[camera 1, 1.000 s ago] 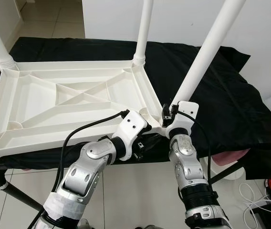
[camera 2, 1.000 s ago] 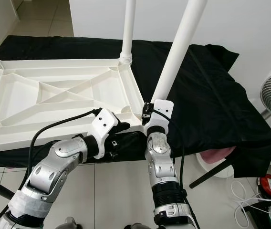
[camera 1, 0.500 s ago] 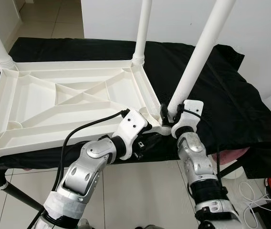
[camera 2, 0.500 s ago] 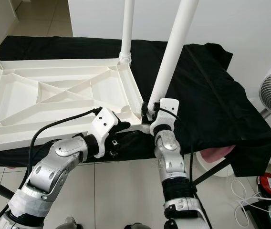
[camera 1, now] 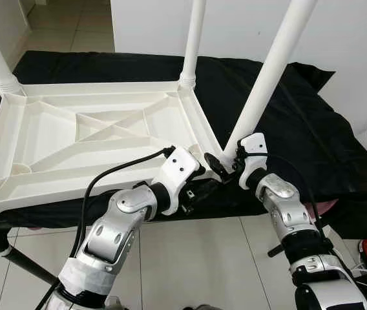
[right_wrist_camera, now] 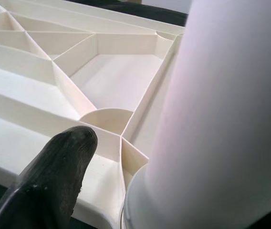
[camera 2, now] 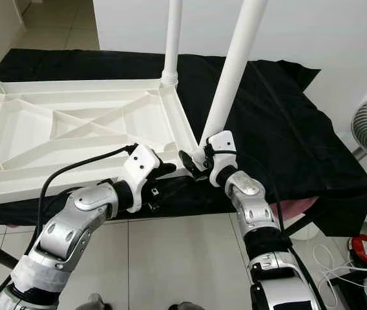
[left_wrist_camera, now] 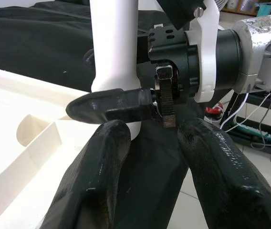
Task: Building children table
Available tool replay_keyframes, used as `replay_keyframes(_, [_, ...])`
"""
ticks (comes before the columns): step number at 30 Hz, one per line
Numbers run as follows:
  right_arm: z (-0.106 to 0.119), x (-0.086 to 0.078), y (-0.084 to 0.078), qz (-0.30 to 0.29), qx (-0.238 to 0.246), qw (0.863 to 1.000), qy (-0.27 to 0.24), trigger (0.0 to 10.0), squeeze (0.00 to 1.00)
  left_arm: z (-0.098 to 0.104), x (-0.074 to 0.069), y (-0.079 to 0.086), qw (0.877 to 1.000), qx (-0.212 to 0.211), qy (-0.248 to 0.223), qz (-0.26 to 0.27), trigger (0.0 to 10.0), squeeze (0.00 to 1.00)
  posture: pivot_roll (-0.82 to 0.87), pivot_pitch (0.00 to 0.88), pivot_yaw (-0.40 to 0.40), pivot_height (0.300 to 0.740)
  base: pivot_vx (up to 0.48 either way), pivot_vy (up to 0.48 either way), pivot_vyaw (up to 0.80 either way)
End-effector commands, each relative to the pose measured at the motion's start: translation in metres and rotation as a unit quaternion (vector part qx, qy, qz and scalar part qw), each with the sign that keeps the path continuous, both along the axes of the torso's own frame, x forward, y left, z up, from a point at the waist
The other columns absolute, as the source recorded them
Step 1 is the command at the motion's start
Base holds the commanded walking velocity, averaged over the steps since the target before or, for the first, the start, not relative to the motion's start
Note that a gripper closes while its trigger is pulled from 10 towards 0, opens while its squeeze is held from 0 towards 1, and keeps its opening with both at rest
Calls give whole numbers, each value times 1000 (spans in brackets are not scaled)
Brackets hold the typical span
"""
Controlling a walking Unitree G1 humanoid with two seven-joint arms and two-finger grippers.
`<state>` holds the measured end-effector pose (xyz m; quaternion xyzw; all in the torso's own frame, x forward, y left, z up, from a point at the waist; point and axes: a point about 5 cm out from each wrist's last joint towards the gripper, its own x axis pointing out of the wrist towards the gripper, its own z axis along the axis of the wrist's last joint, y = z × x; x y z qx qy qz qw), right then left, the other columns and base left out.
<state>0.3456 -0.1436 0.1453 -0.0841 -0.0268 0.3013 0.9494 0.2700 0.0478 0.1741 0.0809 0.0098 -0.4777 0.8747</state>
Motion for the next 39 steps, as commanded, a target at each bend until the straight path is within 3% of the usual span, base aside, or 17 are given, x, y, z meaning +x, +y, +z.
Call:
replay_keyframes(1, [-2, 0, 3, 18, -11, 1000, 0, 10000, 0, 0, 1, -1, 1000, -1, -2, 12, 10000, 0, 51, 43, -86, 740, 0, 0, 0])
replay_keyframes(5, [-2, 1, 1, 21, -15, 1000, 2, 10000, 0, 0, 1, -1, 1000, -1, -2, 12, 10000, 0, 53, 34, -88, 740, 0, 0, 0])
replay_keyframes(6, [-5, 1, -1, 32, -27, 999, 7, 4824, 0, 0, 1, -1, 1000, 0, -2, 10, 10000, 0, 55, 29, -88, 740, 0, 0, 0])
replay_keyframes(7, [-5, 1, -1, 32, -27, 999, 7, 4824, 0, 0, 1, -1, 1000, 0, -2, 10, 10000, 0, 55, 29, -88, 740, 0, 0, 0])
replay_keyframes(8, [-7, 0, -4, 41, -32, 999, 16, 0, 0, -1, 1, -2, 1000, 1, -2, 9, 10000, 0, 55, 26, -91, 740, 0, 0, 0])
replay_keyframes(19, [-25, -5, -11, 33, -18, 998, 46, 0, 0, -1, 1, -2, 1000, 2, -4, 7, 10000, 0, 52, 10, -91, 740, 0, 0, 0])
replay_keyframes(20, [-26, -5, -11, 27, -11, 998, 48, 3804, 0, -1, 1, -2, 1000, 2, -4, 6, 10000, 0, 51, 9, -91, 740, 0, 0, 0])
replay_keyframes(22, [-27, -5, -10, 21, -6, 999, 49, 3804, 0, -1, 2, -2, 1000, 2, -4, 6, 10000, 0, 51, 9, -91, 740, 0, 0, 0])
replay_keyframes(23, [-27, -5, -9, 6, 5, 999, 52, 10000, 0, -1, 1, -3, 1000, 2, -4, 5, 10000, 0, 50, 9, -91, 740, 0, 0, 0])
replay_keyframes(33, [-28, -6, -3, -98, 60, 993, 42, 10000, 0, -2, -1, -4, 1000, 0, -1, -2, 10000, 0, 46, 12, -88, 740, 0, 0, 0])
replay_keyframes(37, [-29, -7, -2, -155, 89, 983, 40, 10000, 0, -3, -2, -4, 1000, 0, 0, -3, 10000, 0, 49, 13, -91, 740, 0, 0, 0])
replay_keyframes(39, [-31, -10, -2, -224, 116, 967, 42, 10000, 0, -3, -2, -2, 1000, -1, 1, -2, 10000, 0, 55, 16, -95, 740, 0, 0, 0])
